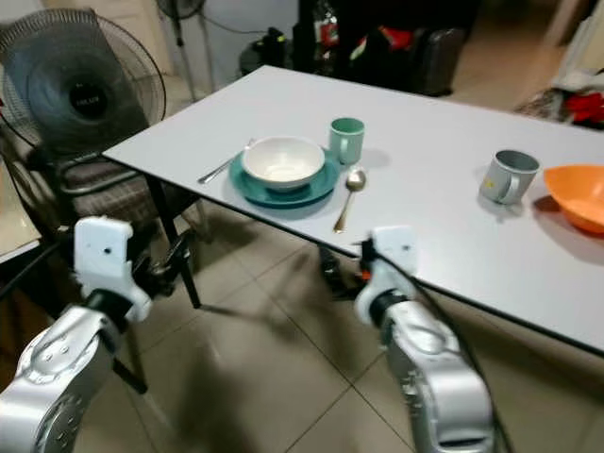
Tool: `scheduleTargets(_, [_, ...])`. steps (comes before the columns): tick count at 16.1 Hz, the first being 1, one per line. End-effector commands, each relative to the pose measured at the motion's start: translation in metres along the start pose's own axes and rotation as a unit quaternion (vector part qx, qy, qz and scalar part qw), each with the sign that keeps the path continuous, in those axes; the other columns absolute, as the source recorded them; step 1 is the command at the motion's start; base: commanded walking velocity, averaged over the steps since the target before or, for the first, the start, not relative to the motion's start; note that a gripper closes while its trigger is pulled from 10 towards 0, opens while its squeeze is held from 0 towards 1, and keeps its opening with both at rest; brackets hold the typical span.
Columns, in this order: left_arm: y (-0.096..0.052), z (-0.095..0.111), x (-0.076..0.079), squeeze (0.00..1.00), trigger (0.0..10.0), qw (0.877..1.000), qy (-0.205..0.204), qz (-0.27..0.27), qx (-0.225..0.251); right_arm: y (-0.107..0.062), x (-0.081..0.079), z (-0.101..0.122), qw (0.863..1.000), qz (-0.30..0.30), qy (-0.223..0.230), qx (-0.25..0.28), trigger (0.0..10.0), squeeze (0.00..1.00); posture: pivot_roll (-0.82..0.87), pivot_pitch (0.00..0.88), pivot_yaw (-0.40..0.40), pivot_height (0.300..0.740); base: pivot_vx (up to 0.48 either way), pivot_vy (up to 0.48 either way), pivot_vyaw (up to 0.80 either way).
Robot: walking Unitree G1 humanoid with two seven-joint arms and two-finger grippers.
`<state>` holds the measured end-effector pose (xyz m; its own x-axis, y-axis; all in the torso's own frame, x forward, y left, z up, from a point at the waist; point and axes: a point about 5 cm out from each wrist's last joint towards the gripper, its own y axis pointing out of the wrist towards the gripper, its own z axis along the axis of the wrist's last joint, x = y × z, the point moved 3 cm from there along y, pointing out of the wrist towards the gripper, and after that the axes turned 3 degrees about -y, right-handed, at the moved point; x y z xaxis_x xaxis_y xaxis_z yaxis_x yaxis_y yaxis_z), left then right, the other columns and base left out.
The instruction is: Setting the table
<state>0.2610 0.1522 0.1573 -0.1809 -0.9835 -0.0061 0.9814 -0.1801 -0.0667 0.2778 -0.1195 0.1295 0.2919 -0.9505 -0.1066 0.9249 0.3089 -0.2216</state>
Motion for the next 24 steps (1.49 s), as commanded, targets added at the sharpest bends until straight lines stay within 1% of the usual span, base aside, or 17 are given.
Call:
scheduleTargets(1, [0.001,0.001,0.000,0.00,10.0,1.000,0.002,0.003,0.001,0.001,0.000,0.004,1.000,0.003,-0.003,0.004,10.0,0.00,-0.07,0.000,0.043,0.740,0.000,0.337,0.00])
scheduleTargets(10, [-0.001,0.000,-0.002,0.00,10.0,1.000,-0.007,0.020,0.000,0.005,-0.003,0.008,1.000,0.022,-0.012,0.000,10.0,0.00,-0.07,0.000,0.021,0.740,0.000,0.336,0.00])
scheduleTargets(17, [-0.006,-0.004,-0.008,0.00,10.0,0.999,-0.011,0.039,-0.007,0.005,-0.002,0.006,1.000,0.026,-0.012,-0.007,10.0,0.00,-0.06,0.000,0.010,0.740,0.000,0.332,0.00])
scheduleTargets(21, [-0.008,0.000,-0.008,0.00,10.0,0.999,-0.022,0.047,0.003,0.007,-0.003,0.008,0.999,0.033,-0.014,-0.008,10.0,0.00,-0.06,0.000,-0.006,0.740,0.000,0.226,0.00])
scheduleTargets(22, [-0.008,0.002,-0.007,0.00,10.0,0.999,-0.025,0.047,0.009,0.008,-0.004,0.008,0.999,0.037,-0.018,-0.006,10.0,0.00,-0.06,0.000,-0.007,0.740,0.000,0.000,0.00])
scheduleTargets(24, [-0.005,0.002,-0.011,0.00,10.0,0.998,-0.007,0.058,0.003,0.010,-0.007,0.009,0.998,0.048,-0.046,-0.007,10.0,0.00,-0.05,0.000,-0.009,0.740,0.000,0.000,0.00])
